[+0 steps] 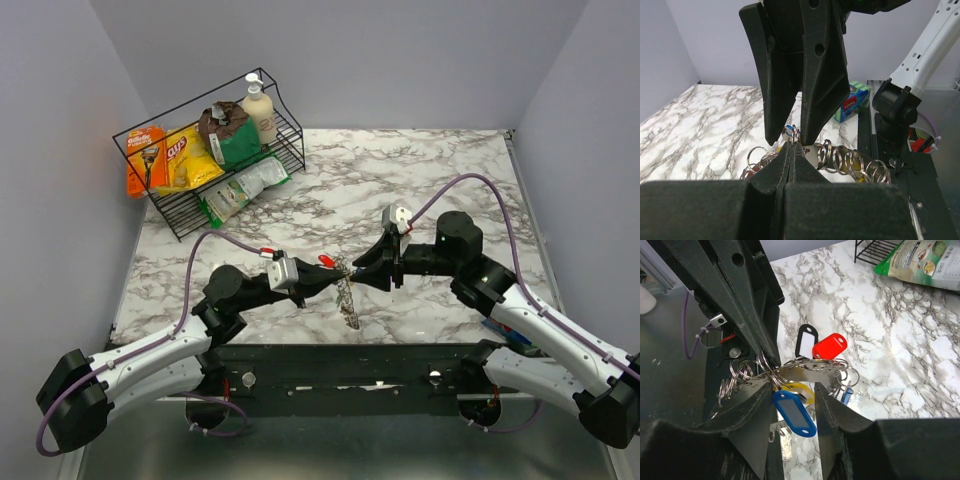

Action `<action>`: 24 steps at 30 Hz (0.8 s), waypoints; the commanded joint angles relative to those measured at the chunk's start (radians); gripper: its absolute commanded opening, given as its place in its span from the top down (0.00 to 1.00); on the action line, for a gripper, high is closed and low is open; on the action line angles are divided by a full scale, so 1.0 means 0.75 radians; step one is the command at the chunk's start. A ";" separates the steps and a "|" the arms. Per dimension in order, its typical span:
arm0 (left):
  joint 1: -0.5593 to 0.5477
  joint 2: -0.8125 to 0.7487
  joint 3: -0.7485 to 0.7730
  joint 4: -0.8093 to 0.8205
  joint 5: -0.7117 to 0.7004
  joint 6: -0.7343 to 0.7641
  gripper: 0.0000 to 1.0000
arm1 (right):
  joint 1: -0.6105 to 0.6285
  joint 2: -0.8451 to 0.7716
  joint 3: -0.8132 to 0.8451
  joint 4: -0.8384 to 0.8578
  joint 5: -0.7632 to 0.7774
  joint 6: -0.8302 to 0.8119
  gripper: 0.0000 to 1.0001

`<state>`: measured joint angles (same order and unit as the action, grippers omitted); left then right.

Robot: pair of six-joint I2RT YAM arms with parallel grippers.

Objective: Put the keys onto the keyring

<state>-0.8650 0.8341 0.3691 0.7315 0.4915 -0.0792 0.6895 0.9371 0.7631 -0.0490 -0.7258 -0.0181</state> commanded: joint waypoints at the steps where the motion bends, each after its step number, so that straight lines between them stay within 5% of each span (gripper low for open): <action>1: 0.004 -0.010 0.019 0.154 0.034 -0.021 1.00 | -0.007 -0.002 -0.011 0.027 -0.020 -0.002 0.57; 13: 0.004 0.021 0.050 0.178 0.063 -0.029 1.00 | -0.007 0.033 -0.026 0.035 -0.098 -0.017 0.82; 24: 0.004 0.021 0.076 0.172 0.087 -0.031 1.00 | -0.007 0.094 -0.044 0.035 -0.204 -0.033 0.85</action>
<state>-0.8631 0.8589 0.3702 0.7666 0.5320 -0.0986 0.6857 0.9859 0.7429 -0.0288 -0.8196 -0.0196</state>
